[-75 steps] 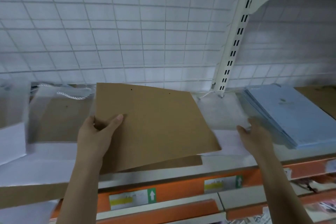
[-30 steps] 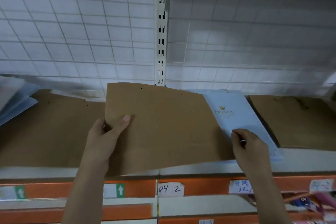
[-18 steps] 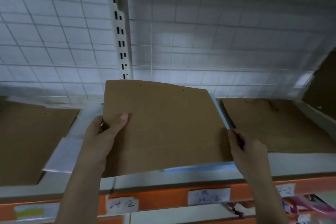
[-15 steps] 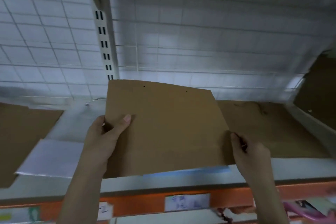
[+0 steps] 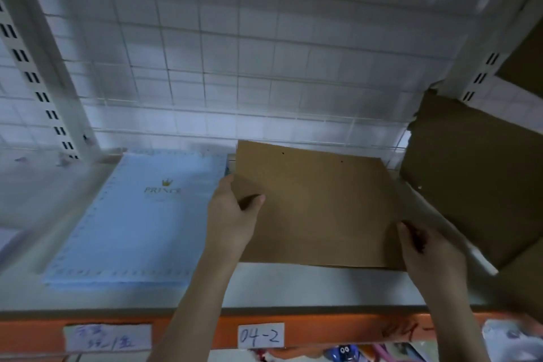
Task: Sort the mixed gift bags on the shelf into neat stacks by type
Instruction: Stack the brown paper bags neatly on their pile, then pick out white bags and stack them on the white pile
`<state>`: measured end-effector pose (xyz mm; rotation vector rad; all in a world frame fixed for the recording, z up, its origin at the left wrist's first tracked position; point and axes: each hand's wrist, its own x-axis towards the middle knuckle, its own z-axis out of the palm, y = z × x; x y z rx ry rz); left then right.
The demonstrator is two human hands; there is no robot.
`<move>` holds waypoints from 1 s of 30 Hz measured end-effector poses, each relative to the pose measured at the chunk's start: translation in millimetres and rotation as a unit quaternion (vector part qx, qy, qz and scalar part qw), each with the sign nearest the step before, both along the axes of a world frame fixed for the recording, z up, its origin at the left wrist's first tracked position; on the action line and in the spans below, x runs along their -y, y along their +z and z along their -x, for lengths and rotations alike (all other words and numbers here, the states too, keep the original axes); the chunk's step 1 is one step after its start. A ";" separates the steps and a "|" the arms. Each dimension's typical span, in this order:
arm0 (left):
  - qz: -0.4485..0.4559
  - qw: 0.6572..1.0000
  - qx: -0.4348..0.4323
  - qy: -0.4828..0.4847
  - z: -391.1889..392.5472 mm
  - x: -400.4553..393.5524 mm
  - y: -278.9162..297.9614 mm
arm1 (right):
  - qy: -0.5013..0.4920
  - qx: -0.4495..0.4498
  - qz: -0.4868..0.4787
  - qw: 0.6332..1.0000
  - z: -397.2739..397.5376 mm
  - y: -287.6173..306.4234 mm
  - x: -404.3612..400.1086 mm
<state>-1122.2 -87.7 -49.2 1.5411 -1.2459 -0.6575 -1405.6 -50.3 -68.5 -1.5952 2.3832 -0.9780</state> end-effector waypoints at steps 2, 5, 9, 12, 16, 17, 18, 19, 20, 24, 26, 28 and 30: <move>-0.006 0.998 0.070 0.005 9.6 8.7 -8.8 | 0.001 0.003 -0.013 1.000 6.7 -5.4 4.8; -0.028 0.984 0.173 0.011 19.5 17.8 -17.5 | -0.003 0.022 -0.028 0.999 12.1 -13.7 8.5; -0.083 0.957 0.279 0.020 26.1 22.7 -20.6 | -0.018 0.025 -0.077 0.997 17.4 -20.3 14.4; -0.089 0.953 0.288 0.021 25.9 24.9 -22.2 | -0.031 -0.032 -0.098 0.994 13.9 -17.4 17.1; -0.068 0.950 0.304 0.027 20.0 26.0 -16.3 | -0.028 -0.077 -0.040 0.996 -5.9 -9.1 18.7; -0.058 0.950 0.305 0.028 15.5 25.1 -13.0 | -0.019 -0.076 -0.031 0.996 -14.3 -7.3 19.0; -0.046 0.951 0.306 0.029 9.6 23.4 -8.8 | -0.009 -0.072 -0.027 0.997 -23.4 -5.8 19.3; -0.032 0.951 0.307 0.032 2.2 20.9 -4.4 | 0.004 -0.068 -0.021 0.997 -33.4 -4.5 19.6; -0.019 0.951 0.307 0.033 -6.9 17.7 0.0 | 0.018 -0.067 -0.005 0.998 -44.0 -3.7 19.7; 0.023 0.958 0.282 0.047 -64.3 -3.5 11.8 | 0.076 -0.066 0.063 0.993 -100.7 -0.1 17.3; 0.034 0.958 0.276 0.070 -104.7 -17.6 13.1 | 0.103 -0.065 0.080 0.989 -138.1 1.8 16.2; 0.035 0.956 0.273 0.099 -151.0 -34.5 11.9 | 0.134 -0.065 0.110 0.983 -184.0 5.1 13.3; 0.040 0.951 0.279 0.127 -205.4 -55.6 8.8 | 0.160 -0.058 0.139 0.976 -240.4 8.6 5.8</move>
